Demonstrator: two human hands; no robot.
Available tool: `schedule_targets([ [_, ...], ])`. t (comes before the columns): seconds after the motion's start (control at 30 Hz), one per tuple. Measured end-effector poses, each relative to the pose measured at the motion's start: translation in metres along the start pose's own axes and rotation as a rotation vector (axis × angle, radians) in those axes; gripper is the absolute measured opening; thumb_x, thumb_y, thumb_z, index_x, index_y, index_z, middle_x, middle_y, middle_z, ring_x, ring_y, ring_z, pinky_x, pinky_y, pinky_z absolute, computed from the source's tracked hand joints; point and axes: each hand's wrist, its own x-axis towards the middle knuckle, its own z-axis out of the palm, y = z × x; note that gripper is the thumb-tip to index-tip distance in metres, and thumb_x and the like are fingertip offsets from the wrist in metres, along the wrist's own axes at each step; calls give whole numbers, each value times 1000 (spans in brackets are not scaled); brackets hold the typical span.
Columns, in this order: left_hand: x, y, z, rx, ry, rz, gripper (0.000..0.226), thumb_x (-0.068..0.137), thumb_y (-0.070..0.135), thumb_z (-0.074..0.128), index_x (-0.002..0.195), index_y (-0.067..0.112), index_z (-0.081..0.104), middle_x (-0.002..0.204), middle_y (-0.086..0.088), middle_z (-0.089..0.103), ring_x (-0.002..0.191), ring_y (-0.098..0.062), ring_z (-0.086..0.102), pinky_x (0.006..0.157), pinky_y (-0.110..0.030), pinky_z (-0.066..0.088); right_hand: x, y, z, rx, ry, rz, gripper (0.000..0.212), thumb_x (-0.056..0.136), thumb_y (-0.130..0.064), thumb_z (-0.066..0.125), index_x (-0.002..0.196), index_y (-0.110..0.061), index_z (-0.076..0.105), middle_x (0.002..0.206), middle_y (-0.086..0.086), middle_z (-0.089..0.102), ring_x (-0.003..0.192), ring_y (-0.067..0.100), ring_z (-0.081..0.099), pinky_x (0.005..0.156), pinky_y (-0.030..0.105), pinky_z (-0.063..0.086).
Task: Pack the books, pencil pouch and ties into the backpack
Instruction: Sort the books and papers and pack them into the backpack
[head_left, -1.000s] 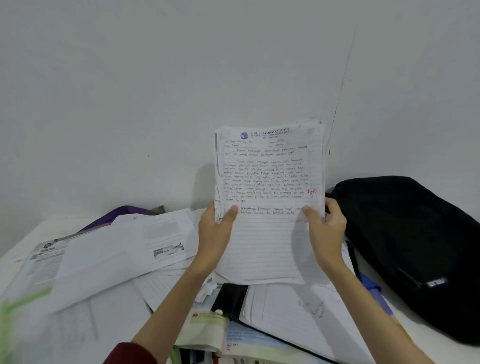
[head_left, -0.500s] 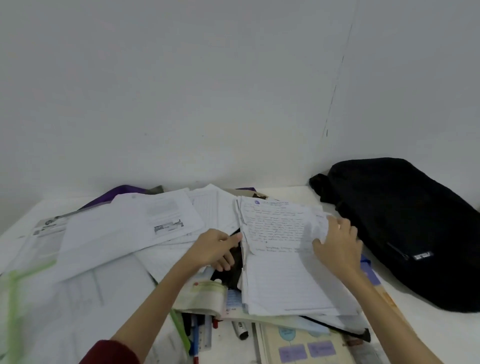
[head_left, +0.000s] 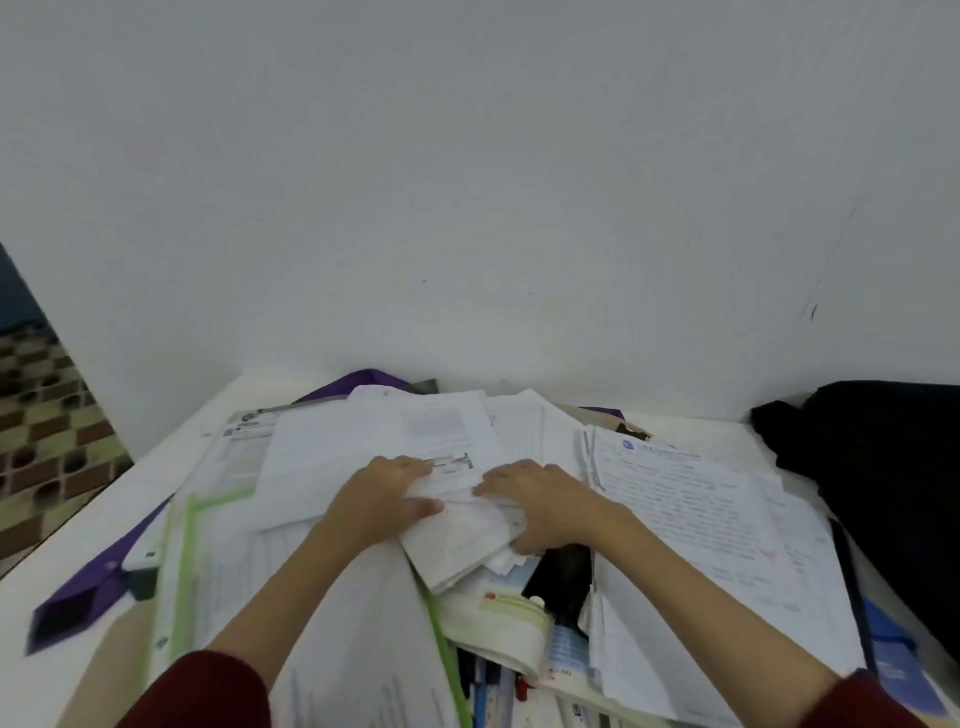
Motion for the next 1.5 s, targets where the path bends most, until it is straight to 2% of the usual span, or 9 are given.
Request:
schedule_targets([
  [0.13, 6, -4, 4, 220, 224, 173, 77, 78, 72, 22, 115, 18, 64, 112, 1, 67, 91, -23, 63, 71, -29, 50, 13, 1, -3, 71, -105, -53, 76, 79, -30, 71, 144, -29, 33, 149, -5, 31, 132, 19, 31, 105, 33, 29],
  [0.27, 9, -13, 12, 334, 353, 303, 52, 81, 58, 31, 74, 21, 66, 63, 8, 66, 44, -10, 57, 34, -17, 39, 15, 11, 4, 254, -14, -36, 83, 72, -39, 79, 142, -28, 35, 145, -8, 35, 131, 13, 32, 110, 34, 27],
  [0.53, 15, -19, 6, 475, 189, 538, 22, 74, 38, 74, 82, 20, 66, 68, 9, 66, 45, -7, 60, 33, -16, 37, 29, 16, -3, 352, 61, 65, 65, 81, -61, 59, 134, -25, 49, 143, -7, 44, 130, 13, 41, 108, 33, 32],
  [0.67, 18, -24, 10, 549, 233, 555, 31, 90, 32, 42, 71, 18, 63, 69, 4, 66, 46, -8, 59, 31, -18, 38, 42, 8, -4, 29, 43, 38, 64, 86, -59, 53, 138, -22, 45, 144, -4, 44, 130, 19, 39, 105, 38, 28],
  [0.87, 14, -14, 5, 618, 251, 566, 34, 41, 12, 89, 56, 18, 59, 48, 4, 54, 35, -9, 51, 31, -18, 34, 48, -2, 0, 5, 109, -3, 64, 83, -59, 56, 125, -11, 53, 127, 6, 55, 115, 25, 50, 95, 36, 39],
  [1.03, 9, -13, -1, 282, 242, 400, 25, 94, 29, 50, 90, 8, 63, 84, -3, 67, 72, -20, 65, 55, -24, 37, 49, -17, -1, -269, 252, -182, 31, 95, -31, 49, 96, -2, 62, 92, 14, 66, 83, 29, 63, 63, 29, 35],
  [1.13, 5, -18, -3, 188, 140, 397, 38, 98, 39, 41, 111, 6, 55, 109, -7, 62, 94, -27, 60, 67, -27, 35, 50, -26, 0, -518, 240, -291, 14, 75, -10, 66, 61, -9, 62, 56, 5, 62, 43, 15, 44, 40, 20, 15],
  [1.33, 6, -17, -3, 218, 100, 290, 35, 98, 33, 42, 117, 7, 53, 118, -7, 59, 105, -24, 56, 75, -29, 40, 63, -21, 11, -611, 237, -316, 40, 32, -12, 89, 41, -21, 51, 35, -7, 43, 27, 6, 39, 35, 17, 17],
  [1.5, 10, -22, -1, 271, 248, 323, 21, 66, -4, 71, 84, 7, 69, 80, -7, 70, 71, -22, 66, 52, -27, 52, 58, -15, 8, -467, 393, -300, 26, 57, -17, 80, 55, -16, 54, 44, -5, 49, 32, 9, 32, 37, 21, 19],
])
